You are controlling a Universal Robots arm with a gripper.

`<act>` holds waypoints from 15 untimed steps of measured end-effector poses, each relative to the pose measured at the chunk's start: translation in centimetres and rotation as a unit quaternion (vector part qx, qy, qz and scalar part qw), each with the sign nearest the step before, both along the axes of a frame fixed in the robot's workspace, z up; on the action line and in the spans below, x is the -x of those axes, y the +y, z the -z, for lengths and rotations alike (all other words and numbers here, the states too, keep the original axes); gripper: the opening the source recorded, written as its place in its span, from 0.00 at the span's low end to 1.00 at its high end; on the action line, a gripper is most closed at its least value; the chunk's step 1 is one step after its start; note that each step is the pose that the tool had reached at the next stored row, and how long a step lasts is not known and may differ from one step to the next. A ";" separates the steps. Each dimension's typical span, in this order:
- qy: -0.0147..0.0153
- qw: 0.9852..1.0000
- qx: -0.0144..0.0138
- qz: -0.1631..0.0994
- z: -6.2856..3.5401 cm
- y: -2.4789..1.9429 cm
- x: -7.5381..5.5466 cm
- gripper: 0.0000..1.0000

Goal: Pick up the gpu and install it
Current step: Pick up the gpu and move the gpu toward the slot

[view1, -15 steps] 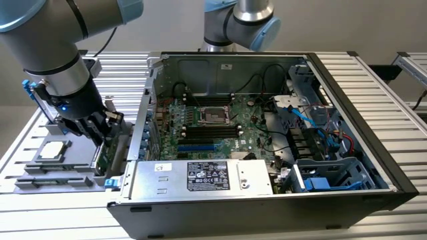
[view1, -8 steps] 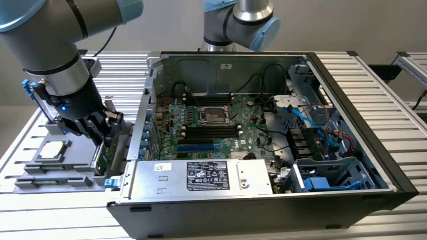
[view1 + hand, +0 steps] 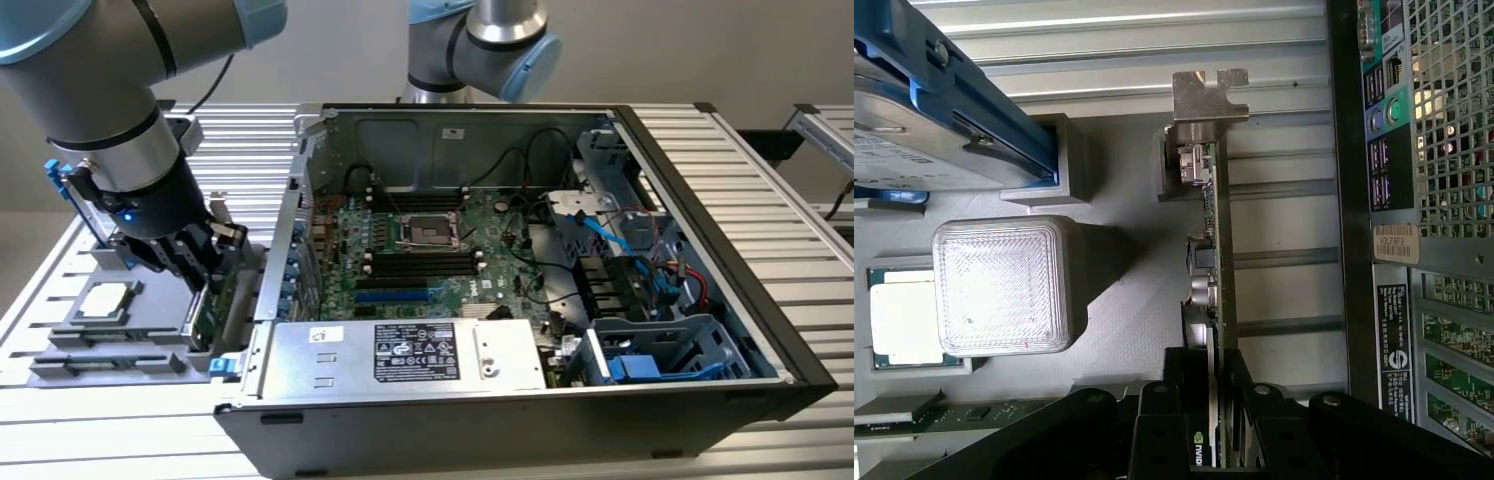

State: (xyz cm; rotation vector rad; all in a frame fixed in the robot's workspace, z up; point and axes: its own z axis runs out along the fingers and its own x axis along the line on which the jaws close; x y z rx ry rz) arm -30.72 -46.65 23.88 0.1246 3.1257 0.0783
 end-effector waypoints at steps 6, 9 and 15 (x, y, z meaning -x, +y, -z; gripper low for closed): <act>-0.002 1.000 0.000 0.000 0.00 0.00 0.0 0.27; -0.002 1.000 0.000 0.000 0.00 0.00 0.0 0.27; -0.002 1.000 0.000 0.000 -0.19 0.00 0.0 0.27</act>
